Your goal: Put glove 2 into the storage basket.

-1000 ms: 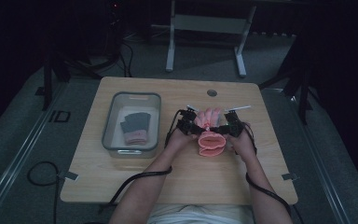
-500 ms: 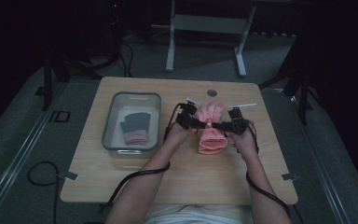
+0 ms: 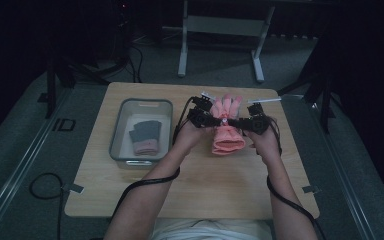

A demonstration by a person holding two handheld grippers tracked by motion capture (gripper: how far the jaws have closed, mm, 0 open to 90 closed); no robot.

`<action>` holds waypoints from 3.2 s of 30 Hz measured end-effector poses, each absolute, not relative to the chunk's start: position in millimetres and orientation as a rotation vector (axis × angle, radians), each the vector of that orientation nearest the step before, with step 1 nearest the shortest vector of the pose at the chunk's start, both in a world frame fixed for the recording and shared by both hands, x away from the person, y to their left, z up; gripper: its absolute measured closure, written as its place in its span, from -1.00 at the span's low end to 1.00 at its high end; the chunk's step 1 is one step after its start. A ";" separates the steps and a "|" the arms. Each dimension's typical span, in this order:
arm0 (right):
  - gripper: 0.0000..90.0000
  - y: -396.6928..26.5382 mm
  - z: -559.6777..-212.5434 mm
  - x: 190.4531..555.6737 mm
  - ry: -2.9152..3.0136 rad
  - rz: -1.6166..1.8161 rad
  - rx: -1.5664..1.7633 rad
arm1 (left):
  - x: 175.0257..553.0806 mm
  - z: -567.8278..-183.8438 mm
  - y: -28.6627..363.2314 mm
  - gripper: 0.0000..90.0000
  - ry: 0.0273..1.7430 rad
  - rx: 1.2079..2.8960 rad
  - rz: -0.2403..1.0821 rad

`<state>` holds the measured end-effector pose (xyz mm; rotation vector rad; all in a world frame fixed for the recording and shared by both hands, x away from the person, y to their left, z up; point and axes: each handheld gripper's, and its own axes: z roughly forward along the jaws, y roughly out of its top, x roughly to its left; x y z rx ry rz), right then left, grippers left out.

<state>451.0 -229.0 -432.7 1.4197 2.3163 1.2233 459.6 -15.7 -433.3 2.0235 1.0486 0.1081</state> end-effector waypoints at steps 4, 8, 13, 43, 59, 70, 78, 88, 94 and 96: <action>0.42 -222.1 -422.3 452.1 2.319 1.245 1.395 | 457.5 -420.2 -7.8 0.71 1.050 2.025 0.142; 0.42 -213.3 -413.4 452.4 2.324 1.262 1.367 | 455.5 -410.6 1.7 0.71 1.054 2.025 0.160; 0.42 -200.4 -405.8 453.5 2.338 1.264 1.341 | 453.4 -403.5 14.0 0.71 1.066 2.020 0.177; 0.42 -114.8 -386.6 467.6 2.439 1.254 1.208 | 445.4 -386.1 94.5 0.71 1.192 1.967 0.249; 0.42 -55.2 -387.1 475.8 2.524 1.247 1.115 | 434.8 -387.1 148.0 0.71 1.302 1.918 0.299; 0.42 -13.5 -386.7 479.5 2.593 1.238 1.043 | 424.1 -388.0 184.7 0.71 1.384 1.876 0.336; 0.42 16.5 -385.8 480.1 2.627 1.232 0.989 | 418.0 -387.9 209.4 0.71 1.433 1.845 0.362; 0.42 35.6 -401.1 487.0 2.660 1.176 0.996 | 424.5 -409.9 220.9 0.71 1.477 1.826 0.320; 0.42 34.9 -420.4 490.5 2.684 1.129 1.029 | 428.7 -432.4 217.6 0.71 1.504 1.826 0.279; 0.42 33.5 -432.6 491.1 2.698 1.111 1.049 | 429.9 -443.6 215.6 0.71 1.516 1.837 0.258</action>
